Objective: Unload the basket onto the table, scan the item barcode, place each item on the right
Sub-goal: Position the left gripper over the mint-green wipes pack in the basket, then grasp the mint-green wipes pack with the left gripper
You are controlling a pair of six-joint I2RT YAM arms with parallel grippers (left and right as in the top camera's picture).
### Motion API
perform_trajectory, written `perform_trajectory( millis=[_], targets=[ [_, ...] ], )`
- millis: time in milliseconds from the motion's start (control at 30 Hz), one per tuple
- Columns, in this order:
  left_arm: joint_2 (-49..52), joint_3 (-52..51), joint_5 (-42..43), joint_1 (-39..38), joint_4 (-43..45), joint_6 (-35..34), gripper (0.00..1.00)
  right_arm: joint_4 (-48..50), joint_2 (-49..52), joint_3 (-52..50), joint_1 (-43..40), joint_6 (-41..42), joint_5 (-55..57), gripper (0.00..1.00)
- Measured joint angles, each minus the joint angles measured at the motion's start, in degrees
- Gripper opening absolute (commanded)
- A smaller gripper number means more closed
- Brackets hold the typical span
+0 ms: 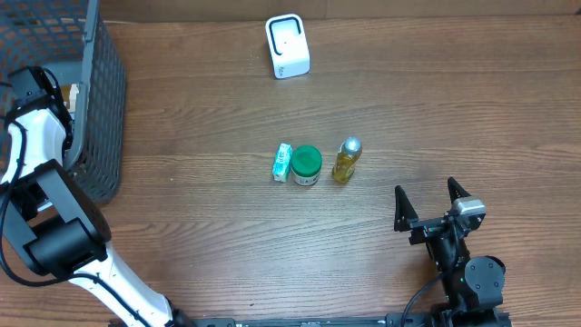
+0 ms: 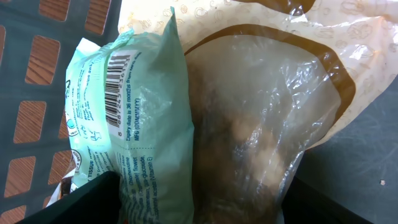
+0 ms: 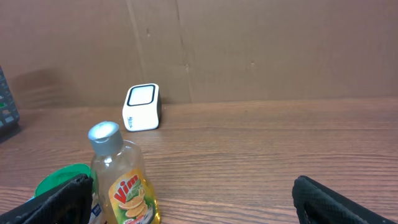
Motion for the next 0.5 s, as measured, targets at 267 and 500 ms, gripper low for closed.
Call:
perform_trajectory(
  millis=[267,500],
  targets=[
    [-0.44,-1.11,0.46,0.02,0.76,0.83,0.73,0.02,0.0,0.0,0.0,0.02,0.0,1.0],
    [-1.6,-3.19,0.79,0.04,2.6,1.01,0.51,0.0,0.0,0.0,0.0,0.0,0.0,1.0]
  ],
)
